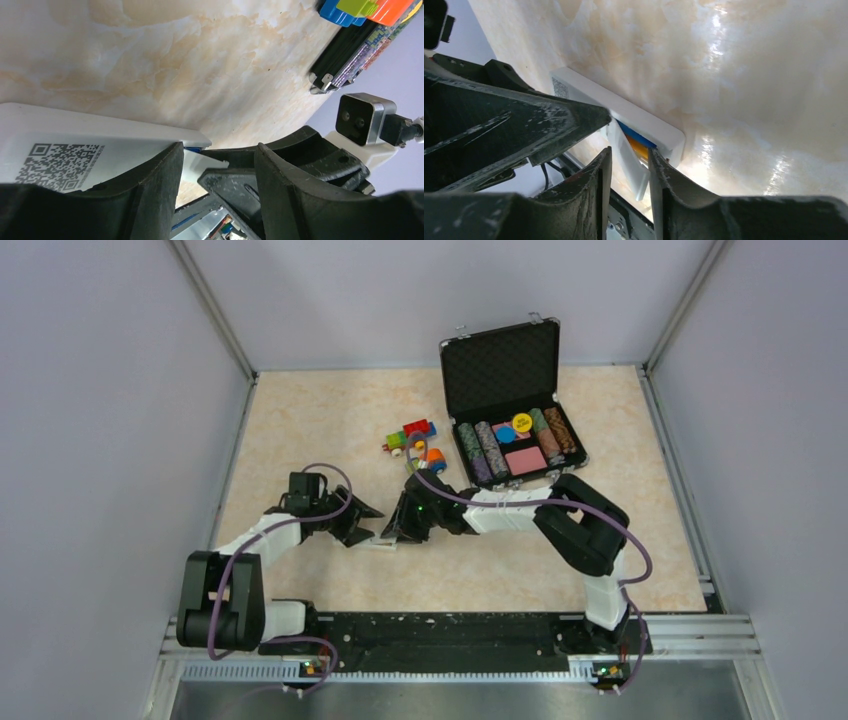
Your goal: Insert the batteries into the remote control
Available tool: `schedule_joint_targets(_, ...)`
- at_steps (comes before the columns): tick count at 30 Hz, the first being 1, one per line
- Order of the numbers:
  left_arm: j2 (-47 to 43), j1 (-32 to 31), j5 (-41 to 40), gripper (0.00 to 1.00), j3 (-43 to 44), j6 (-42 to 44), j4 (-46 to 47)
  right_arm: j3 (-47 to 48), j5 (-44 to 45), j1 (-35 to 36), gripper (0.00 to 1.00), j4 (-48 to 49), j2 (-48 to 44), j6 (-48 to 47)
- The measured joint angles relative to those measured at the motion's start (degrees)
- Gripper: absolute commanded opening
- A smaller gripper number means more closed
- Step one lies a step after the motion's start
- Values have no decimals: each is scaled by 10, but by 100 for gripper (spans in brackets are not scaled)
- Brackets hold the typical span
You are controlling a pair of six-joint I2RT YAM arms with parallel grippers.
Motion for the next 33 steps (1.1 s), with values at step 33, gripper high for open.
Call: schedule_joint_targets(33, -7, -4, -8, 60, -1, 1, 7, 18, 48, 9, 41, -134, -22, -52)
